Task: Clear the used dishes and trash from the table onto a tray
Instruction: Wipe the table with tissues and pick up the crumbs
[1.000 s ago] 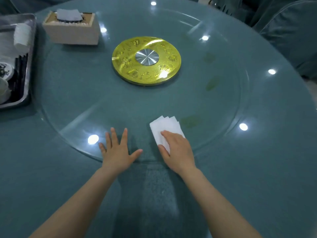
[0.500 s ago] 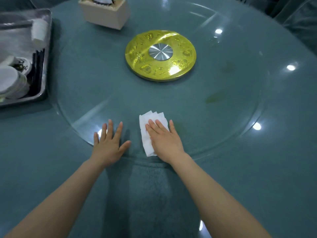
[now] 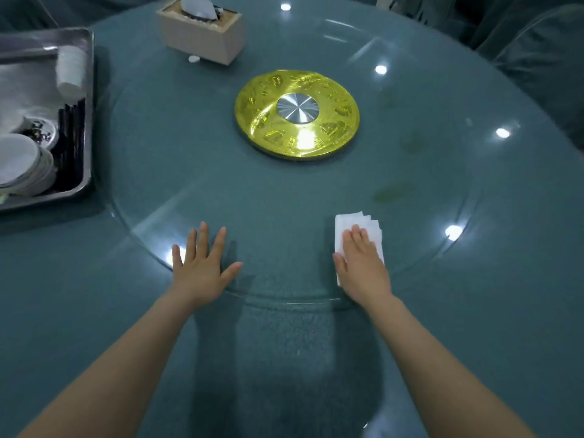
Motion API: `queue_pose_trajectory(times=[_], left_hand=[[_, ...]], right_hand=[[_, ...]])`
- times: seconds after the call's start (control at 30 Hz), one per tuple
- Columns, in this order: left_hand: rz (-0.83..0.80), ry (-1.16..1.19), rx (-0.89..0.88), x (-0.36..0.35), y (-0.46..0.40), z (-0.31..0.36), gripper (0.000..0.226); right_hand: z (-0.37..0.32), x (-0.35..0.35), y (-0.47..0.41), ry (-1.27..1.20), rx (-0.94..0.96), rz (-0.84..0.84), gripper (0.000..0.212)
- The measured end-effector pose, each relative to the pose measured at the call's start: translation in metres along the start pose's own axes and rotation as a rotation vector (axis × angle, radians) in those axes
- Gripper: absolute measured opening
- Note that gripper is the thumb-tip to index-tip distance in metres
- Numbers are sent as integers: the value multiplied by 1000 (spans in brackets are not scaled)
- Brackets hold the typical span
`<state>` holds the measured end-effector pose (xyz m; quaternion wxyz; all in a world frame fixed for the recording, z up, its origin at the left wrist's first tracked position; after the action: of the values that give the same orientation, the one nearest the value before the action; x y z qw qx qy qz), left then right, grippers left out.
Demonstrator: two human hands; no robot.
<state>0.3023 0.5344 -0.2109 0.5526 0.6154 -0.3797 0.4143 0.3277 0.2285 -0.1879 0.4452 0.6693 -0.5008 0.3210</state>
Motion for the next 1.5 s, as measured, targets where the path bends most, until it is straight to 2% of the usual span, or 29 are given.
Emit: queue_pose_trajectory(times=[0.2, 0.33, 0.47, 0.6, 0.7, 0.77, 0.93, 1.03, 1.17, 1.27, 1.43, 1.5], left_hand=[[-18, -2, -50, -2, -10, -17, 79], [-12, -37, -66, -3, -23, -39, 80], [-15, -68, -106, 7, -38, -68, 80], [-36, -163, -69, 32, -53, -96, 78], [33, -210, -36, 52, -50, -93, 76], [67, -145, -34, 57, -39, -75, 82], [24, 24, -126, 47, -17, -21, 107], [-26, 32, -186, 39, -9, 4, 116], [-64, -23, -180, 32, -4, 13, 125], [-95, -26, -182, 35, -9, 7, 127], [-121, -8, -194, 37, -11, 2, 128], [-127, 0, -197, 38, -13, -3, 128]], right_hand=[[-33, -22, 2, -53, -75, 64, 62], [-47, -31, 2, -144, -58, 78, 76], [-66, -41, 7, -124, 70, 18, 79], [-77, -40, 12, -49, 317, -112, 75], [-73, -28, 10, -24, 386, -154, 74], [-57, -17, 6, -1, 291, -78, 74], [10, 14, 15, -60, -164, 163, 75], [9, 14, 10, -162, -237, 232, 67], [-19, -3, -10, -289, -319, 292, 61], [-53, -6, -47, -214, -242, 265, 60], [-131, -32, -82, -146, 62, 118, 70], [-141, -43, -75, -78, 163, 87, 72]])
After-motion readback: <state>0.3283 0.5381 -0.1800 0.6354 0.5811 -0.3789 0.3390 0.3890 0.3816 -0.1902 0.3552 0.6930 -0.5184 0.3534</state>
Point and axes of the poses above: each hand's wrist, its own y-axis away from the middle knuckle, its own x-axis out of the back of the hand, z = x × y, the point moved 3 cm from there along -y, towards the middle knuckle, and after that the axes turned 12 degrees about -y, right-handed, at the moved point
